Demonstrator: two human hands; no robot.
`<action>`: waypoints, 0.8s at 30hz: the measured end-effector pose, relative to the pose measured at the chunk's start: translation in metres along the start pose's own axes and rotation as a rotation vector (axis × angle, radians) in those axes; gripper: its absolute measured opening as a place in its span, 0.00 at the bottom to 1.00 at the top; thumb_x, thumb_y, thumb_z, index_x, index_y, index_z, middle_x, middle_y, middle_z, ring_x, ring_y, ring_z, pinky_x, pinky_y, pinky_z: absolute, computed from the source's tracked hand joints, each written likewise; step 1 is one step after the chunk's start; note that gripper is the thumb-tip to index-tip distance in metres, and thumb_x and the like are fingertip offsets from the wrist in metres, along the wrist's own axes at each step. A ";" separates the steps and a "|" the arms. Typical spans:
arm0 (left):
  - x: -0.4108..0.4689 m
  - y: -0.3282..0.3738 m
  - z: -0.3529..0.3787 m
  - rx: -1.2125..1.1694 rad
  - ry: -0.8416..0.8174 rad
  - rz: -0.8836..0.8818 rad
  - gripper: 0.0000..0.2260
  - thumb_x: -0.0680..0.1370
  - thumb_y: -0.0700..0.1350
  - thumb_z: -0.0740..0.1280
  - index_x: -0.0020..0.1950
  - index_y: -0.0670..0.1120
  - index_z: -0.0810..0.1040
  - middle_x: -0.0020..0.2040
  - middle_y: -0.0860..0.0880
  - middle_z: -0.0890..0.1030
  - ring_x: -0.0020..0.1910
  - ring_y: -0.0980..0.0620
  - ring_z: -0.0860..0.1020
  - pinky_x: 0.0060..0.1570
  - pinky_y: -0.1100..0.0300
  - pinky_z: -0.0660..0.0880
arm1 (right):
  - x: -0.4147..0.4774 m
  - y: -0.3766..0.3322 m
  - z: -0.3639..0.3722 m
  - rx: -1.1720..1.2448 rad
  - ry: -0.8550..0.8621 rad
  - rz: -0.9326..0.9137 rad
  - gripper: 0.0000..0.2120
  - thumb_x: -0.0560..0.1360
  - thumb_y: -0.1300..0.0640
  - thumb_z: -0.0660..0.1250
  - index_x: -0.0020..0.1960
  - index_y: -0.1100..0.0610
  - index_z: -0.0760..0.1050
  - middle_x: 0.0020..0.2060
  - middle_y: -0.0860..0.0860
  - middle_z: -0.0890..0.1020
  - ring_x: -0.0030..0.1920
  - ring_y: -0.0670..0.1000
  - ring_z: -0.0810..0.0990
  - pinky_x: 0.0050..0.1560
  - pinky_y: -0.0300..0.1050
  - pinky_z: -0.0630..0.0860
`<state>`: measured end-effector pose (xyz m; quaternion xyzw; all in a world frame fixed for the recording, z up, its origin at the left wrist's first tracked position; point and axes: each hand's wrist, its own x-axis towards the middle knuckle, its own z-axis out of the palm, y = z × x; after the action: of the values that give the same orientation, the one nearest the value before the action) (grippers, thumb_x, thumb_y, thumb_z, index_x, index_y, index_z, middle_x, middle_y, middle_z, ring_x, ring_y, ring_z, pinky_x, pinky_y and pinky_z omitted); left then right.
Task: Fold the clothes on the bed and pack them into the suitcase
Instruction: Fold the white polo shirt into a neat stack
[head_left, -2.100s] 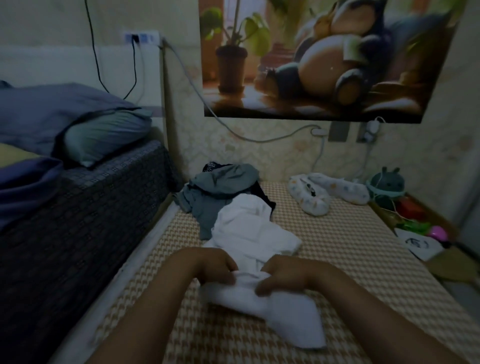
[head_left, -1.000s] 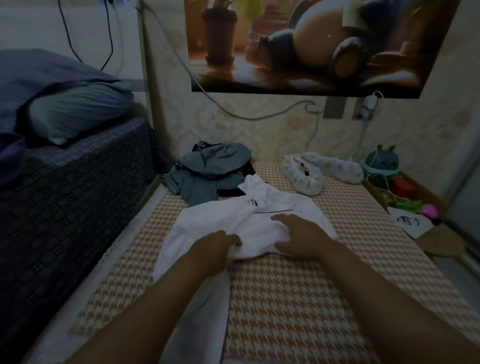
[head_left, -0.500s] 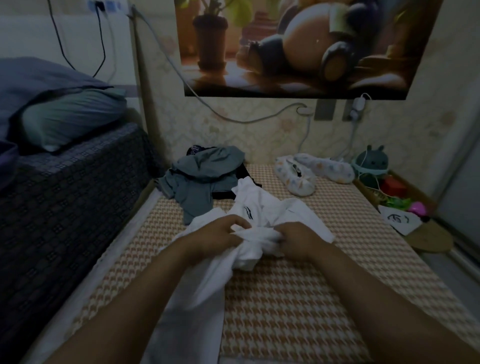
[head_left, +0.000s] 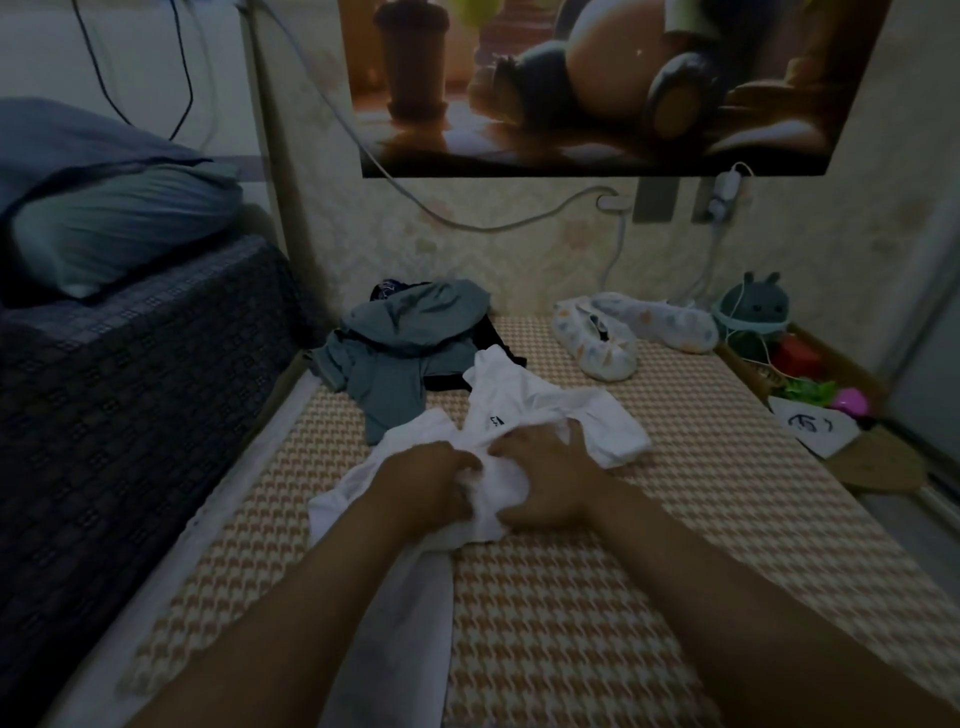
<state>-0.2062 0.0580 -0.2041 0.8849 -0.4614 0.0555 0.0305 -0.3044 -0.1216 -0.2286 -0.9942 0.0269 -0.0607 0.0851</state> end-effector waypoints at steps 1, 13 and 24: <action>0.005 -0.003 0.004 -0.005 0.046 -0.021 0.08 0.76 0.51 0.67 0.37 0.57 0.72 0.38 0.56 0.73 0.38 0.55 0.72 0.42 0.60 0.76 | 0.000 -0.001 0.005 -0.048 -0.057 -0.016 0.46 0.61 0.29 0.59 0.76 0.45 0.58 0.74 0.45 0.61 0.76 0.49 0.53 0.74 0.62 0.37; 0.003 0.052 -0.045 -0.607 -0.019 0.075 0.08 0.79 0.49 0.66 0.54 0.49 0.83 0.45 0.53 0.82 0.40 0.60 0.78 0.39 0.67 0.72 | -0.039 0.012 -0.047 0.589 0.417 0.046 0.09 0.71 0.61 0.67 0.48 0.62 0.84 0.45 0.52 0.84 0.44 0.45 0.80 0.50 0.35 0.76; -0.020 0.026 -0.012 -0.057 -0.284 -0.025 0.27 0.75 0.57 0.67 0.73 0.61 0.64 0.76 0.53 0.63 0.75 0.49 0.60 0.73 0.51 0.55 | -0.114 0.054 -0.074 -0.607 -0.320 0.396 0.13 0.80 0.55 0.58 0.62 0.56 0.73 0.62 0.55 0.75 0.64 0.56 0.71 0.74 0.58 0.56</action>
<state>-0.2401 0.0607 -0.1947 0.8884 -0.4512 -0.0836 -0.0090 -0.4287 -0.1799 -0.1788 -0.9466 0.2213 0.1231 -0.1996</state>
